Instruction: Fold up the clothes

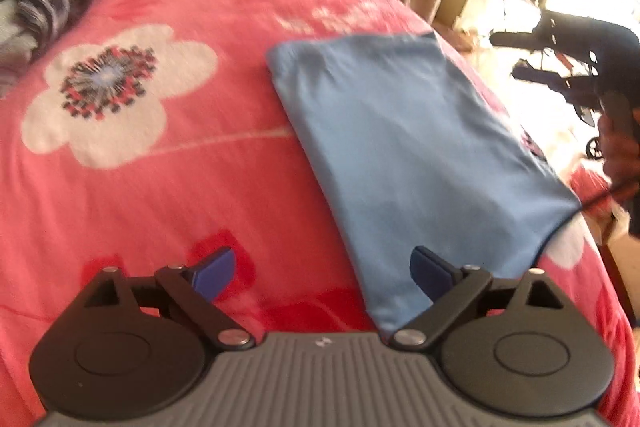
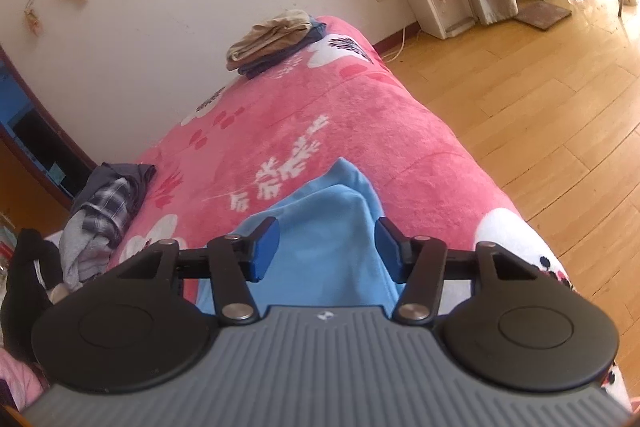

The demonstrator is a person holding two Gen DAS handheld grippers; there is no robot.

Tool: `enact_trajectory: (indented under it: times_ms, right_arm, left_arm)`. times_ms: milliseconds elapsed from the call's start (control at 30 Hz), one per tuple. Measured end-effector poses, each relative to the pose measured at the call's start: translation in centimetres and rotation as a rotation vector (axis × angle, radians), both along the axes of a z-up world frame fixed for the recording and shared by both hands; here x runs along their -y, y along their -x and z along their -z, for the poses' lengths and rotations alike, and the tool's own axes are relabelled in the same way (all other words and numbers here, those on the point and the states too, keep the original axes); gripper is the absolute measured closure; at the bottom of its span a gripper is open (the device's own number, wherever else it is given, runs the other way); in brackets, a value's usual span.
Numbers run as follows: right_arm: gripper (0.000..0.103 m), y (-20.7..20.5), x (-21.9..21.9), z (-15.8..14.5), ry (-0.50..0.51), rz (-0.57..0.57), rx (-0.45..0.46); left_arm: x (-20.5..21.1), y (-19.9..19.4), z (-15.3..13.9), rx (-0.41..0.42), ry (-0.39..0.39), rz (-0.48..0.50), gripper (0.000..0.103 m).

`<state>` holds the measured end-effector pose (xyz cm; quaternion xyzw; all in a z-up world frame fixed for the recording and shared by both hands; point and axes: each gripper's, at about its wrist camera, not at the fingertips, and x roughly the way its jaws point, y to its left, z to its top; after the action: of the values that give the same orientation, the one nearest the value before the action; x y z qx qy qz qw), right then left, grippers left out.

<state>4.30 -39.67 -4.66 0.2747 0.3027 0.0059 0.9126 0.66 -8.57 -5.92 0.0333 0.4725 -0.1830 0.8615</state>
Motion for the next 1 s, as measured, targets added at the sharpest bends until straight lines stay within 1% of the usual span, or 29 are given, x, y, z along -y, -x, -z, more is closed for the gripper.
enact_trajectory:
  times_ms: [67,267,300,333,467,600,700,767,867,1000]
  right_arm:
    - [0.044,0.2,-0.7,-0.2,0.027,-0.012,0.002]
    - [0.029,0.5,-2.5,-0.6,0.086,-0.039,0.009]
    - [0.023,0.6,-2.8,-0.6,0.093,-0.042,0.01]
    - [0.021,0.6,-3.0,-0.6,0.097,-0.042,0.011]
    - [0.02,0.8,-3.7,-0.5,0.118,-0.03,0.008]
    - [0.012,0.8,-4.0,-0.4,0.134,-0.014,-0.006]
    - [0.011,0.9,-4.3,-0.5,0.16,0.014,-0.018]
    - [0.009,0.8,-4.5,-0.7,0.18,0.044,-0.045]
    - [0.001,1.0,-5.0,-1.0,0.218,0.044,-0.042]
    - [0.001,1.3,-5.7,-1.3,0.274,0.031,-0.03]
  left_arm:
    - [-0.3,0.0,-0.3,0.021,-0.001,-0.021,0.005]
    - [-0.8,0.1,-0.6,0.053,-0.006,-0.057,0.005]
    - [-0.8,0.1,-0.6,0.056,-0.009,-0.059,0.005]
    - [-0.8,0.0,-0.6,0.058,-0.012,-0.061,0.005]
    - [-0.9,0.0,-0.4,0.064,-0.016,-0.069,0.002]
    - [-0.9,-0.1,-0.2,0.056,-0.014,-0.068,0.002]
    - [-0.8,0.0,-0.1,0.065,-0.014,-0.064,0.002]
    - [-0.7,0.0,-0.1,0.07,-0.016,-0.064,0.002]
    - [-0.7,0.0,-0.1,0.073,-0.018,-0.066,0.002]
    - [-0.9,-0.2,0.1,0.075,-0.016,-0.072,0.002]
